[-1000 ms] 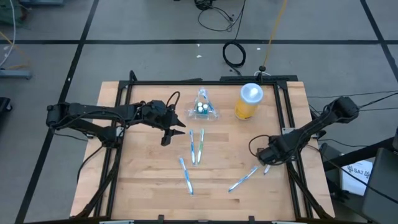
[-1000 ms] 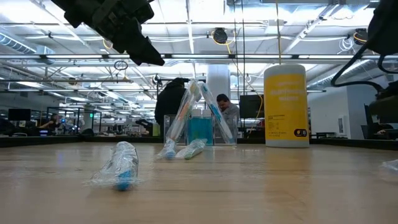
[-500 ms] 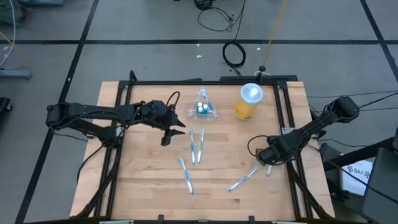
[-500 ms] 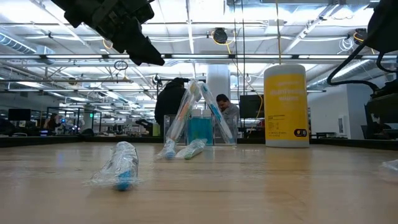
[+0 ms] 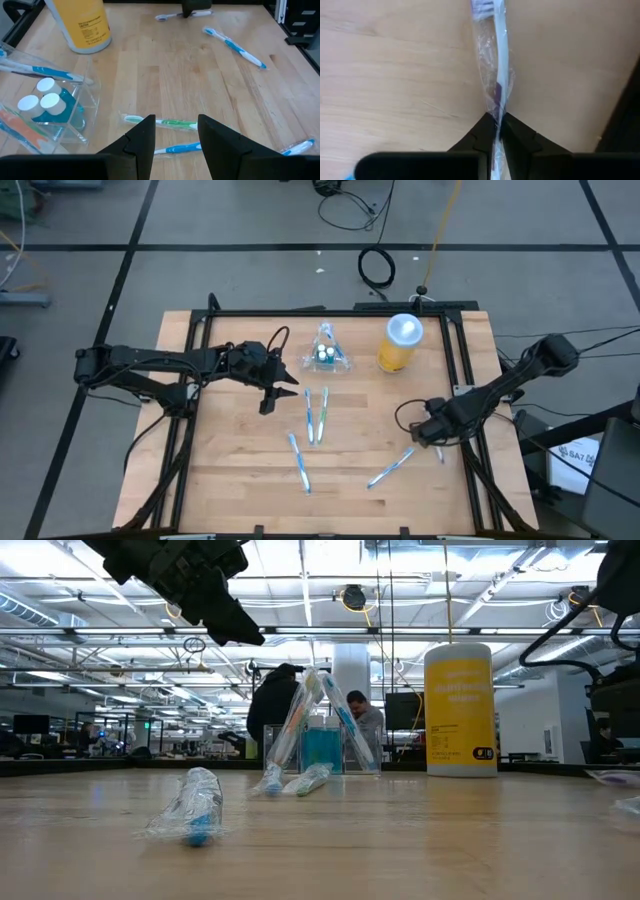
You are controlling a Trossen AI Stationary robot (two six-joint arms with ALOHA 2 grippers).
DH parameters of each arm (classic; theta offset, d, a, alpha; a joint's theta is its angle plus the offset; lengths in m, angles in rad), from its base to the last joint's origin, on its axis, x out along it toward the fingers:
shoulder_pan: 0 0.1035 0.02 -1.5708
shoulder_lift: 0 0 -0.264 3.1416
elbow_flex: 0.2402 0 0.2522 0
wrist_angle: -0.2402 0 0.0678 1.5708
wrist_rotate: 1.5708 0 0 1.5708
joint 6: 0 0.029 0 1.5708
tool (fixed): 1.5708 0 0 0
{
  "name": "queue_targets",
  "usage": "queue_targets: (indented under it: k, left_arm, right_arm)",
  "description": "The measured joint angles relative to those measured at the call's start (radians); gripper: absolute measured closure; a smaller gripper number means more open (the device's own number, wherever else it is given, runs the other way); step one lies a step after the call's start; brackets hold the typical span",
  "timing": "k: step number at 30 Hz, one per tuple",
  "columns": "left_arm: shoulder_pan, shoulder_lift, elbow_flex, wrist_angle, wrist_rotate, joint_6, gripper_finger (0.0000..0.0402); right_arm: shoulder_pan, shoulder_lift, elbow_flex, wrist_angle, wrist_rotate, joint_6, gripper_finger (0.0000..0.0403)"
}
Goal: Pick & Place toothbrushing station
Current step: Put the violet toothbrush into the right compartment of the transparent organizer
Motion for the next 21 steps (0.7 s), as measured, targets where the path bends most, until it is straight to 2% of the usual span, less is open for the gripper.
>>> queue_targets:
  k: [4,10,13,17,21]
  left_arm:
    - [0.000,0.000,0.000,0.000,0.000,-0.003,0.0250]
    - [0.000,0.000,0.000,0.025,0.000,-0.003,0.0250]
    - [0.000,0.000,0.000,0.033,-0.001,0.003,0.0250]
    - [0.000,0.000,0.000,0.037,-0.001,0.005,0.0250]
    - [0.000,0.000,0.000,0.037,-0.001,0.008,0.0250]
  right_arm:
    - [0.000,-0.048,0.036,0.000,0.106,-0.047,0.0389]
    - [-0.003,-0.122,0.049,0.042,0.391,-0.132,0.0386]
    - [-0.016,-0.145,0.050,0.115,0.586,-0.205,0.0385]
    - [-0.047,-0.146,0.050,0.308,0.782,-0.387,0.0388]
    - [-0.093,-0.129,0.027,0.698,0.926,-0.728,0.0388]
